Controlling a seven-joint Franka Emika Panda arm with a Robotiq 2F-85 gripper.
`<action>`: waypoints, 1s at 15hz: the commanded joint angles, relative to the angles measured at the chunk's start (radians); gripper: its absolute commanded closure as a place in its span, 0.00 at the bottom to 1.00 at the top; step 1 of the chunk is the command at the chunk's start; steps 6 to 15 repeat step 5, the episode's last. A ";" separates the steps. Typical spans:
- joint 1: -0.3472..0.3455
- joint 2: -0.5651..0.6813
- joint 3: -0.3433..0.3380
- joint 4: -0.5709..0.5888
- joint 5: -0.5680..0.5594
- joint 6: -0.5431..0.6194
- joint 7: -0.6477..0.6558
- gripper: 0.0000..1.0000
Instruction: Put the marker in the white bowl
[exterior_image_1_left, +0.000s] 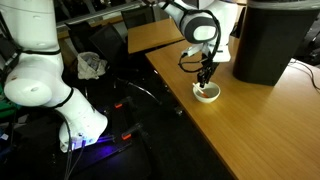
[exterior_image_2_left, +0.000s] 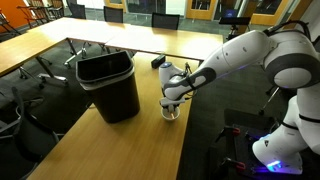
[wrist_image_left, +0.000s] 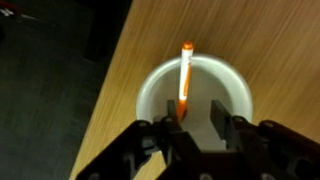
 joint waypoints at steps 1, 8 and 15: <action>0.083 -0.137 -0.046 -0.097 -0.178 0.048 0.019 0.25; 0.134 -0.285 -0.032 -0.142 -0.437 -0.057 0.055 0.00; 0.134 -0.285 -0.032 -0.142 -0.437 -0.057 0.055 0.00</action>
